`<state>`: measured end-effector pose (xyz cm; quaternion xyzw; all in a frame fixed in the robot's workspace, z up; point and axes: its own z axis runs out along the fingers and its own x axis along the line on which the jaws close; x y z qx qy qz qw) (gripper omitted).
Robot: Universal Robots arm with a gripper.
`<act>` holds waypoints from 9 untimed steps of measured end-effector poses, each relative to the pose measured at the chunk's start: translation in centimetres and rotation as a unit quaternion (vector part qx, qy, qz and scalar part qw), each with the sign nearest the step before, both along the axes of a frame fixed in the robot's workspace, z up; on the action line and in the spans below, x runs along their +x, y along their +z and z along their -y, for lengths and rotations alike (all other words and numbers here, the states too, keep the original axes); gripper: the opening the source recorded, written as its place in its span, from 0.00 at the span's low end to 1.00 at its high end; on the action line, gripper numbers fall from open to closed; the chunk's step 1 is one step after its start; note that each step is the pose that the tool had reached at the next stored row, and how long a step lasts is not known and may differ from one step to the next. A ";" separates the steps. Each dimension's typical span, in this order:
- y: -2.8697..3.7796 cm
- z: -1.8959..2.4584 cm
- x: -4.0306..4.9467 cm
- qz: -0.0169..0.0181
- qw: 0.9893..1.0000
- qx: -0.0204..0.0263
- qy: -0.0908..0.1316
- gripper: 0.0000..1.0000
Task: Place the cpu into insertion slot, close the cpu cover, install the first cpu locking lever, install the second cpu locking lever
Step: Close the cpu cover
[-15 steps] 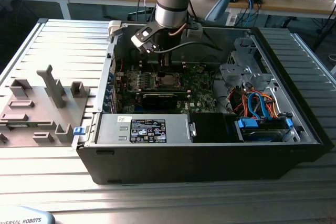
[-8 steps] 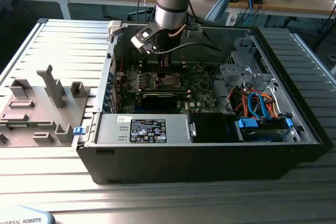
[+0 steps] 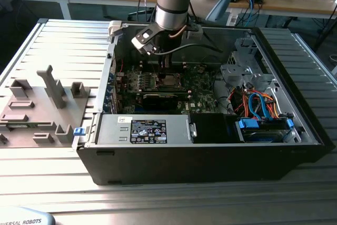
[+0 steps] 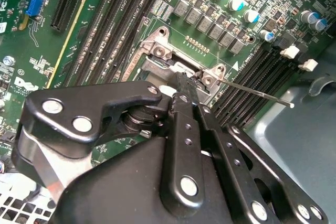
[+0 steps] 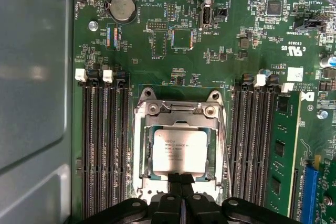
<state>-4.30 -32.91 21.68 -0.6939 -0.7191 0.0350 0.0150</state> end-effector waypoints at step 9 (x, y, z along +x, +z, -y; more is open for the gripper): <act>-0.29 0.04 0.00 0.000 1.000 0.000 0.000 0.11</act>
